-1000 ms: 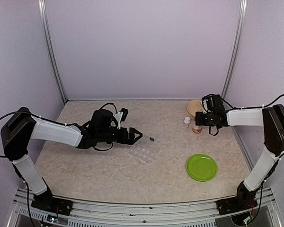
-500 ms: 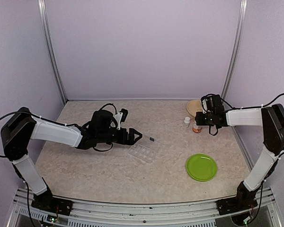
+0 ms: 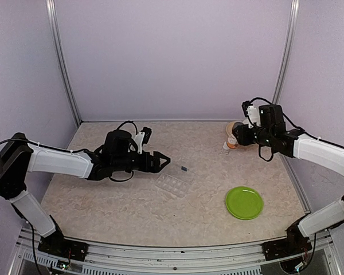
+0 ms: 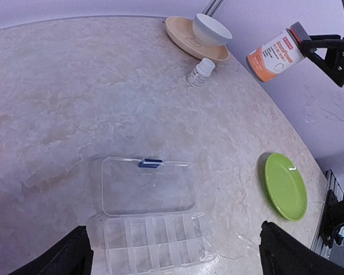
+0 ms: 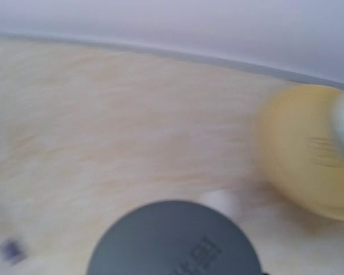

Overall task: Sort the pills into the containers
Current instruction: Place the pill bottle at the center of the board, then pick up the pill bottle from the center of the board, then hold the pill bottle, then unscrew the lid of the pill bottle from the pill bottle.

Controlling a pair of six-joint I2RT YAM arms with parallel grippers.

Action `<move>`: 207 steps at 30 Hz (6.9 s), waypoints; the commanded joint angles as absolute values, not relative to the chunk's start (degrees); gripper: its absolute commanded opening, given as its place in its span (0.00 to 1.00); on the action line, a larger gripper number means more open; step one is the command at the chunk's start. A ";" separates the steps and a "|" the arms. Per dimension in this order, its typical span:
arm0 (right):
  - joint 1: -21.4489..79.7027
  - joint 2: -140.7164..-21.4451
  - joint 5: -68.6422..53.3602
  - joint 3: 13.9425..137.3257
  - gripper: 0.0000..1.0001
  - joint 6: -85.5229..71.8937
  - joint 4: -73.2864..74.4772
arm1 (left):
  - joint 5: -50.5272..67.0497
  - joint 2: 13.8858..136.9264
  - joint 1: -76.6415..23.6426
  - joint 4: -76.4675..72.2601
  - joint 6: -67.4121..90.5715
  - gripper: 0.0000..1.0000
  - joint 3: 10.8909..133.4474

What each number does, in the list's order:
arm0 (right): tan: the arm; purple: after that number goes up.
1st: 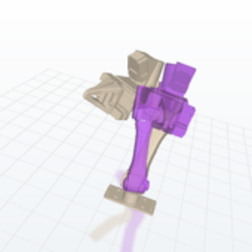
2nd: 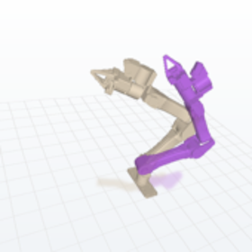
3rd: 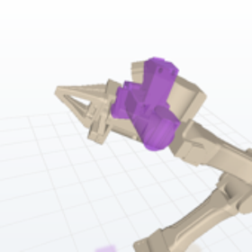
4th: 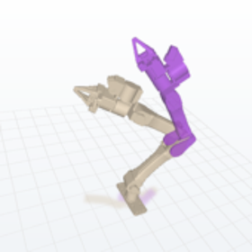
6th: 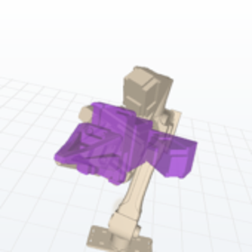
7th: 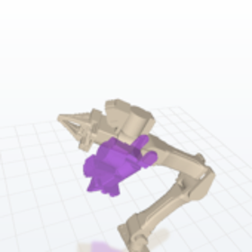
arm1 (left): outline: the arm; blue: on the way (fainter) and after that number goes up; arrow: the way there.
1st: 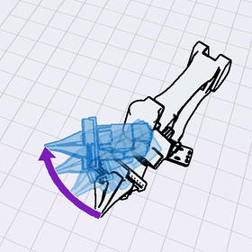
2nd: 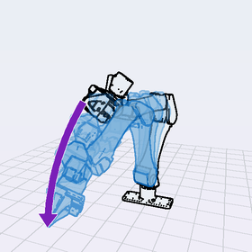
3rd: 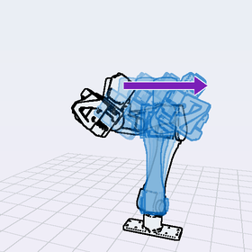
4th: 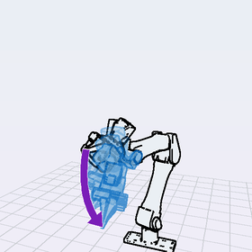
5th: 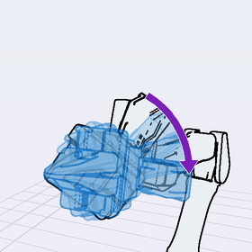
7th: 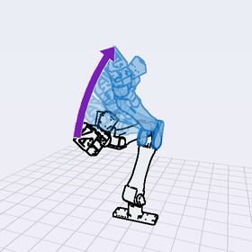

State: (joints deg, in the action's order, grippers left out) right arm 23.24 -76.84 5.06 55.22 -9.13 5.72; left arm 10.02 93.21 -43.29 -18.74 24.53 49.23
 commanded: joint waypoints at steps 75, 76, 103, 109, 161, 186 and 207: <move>37.35 -50.34 13.96 32.72 1.00 -25.22 15.42 | 17.83 117.71 -60.11 11.31 -14.07 0.93 89.21; 37.35 -50.34 13.83 32.59 1.00 -25.29 15.24 | 17.48 117.93 -60.24 10.99 -13.95 0.93 89.29; 37.22 -49.61 13.57 31.17 1.00 -25.84 14.59 | 18.71 120.98 -60.73 10.50 -13.58 0.65 91.80; 37.18 -49.78 13.39 30.71 1.00 -25.92 14.00 | 18.56 121.11 -60.73 10.39 -13.37 0.57 91.83; 39.21 -58.00 -50.36 18.92 0.94 -21.79 -62.37 | 41.62 89.47 -60.38 -22.13 -1.03 0.11 71.22; 42.58 -67.25 -51.94 24.08 0.68 -26.76 -69.06 | 38.62 90.35 -60.32 -28.07 -1.13 0.10 68.30; 42.71 -52.96 -24.43 27.02 0.04 -3.72 -36.13 | 14.07 90.76 -60.71 -21.05 21.51 0.14 67.75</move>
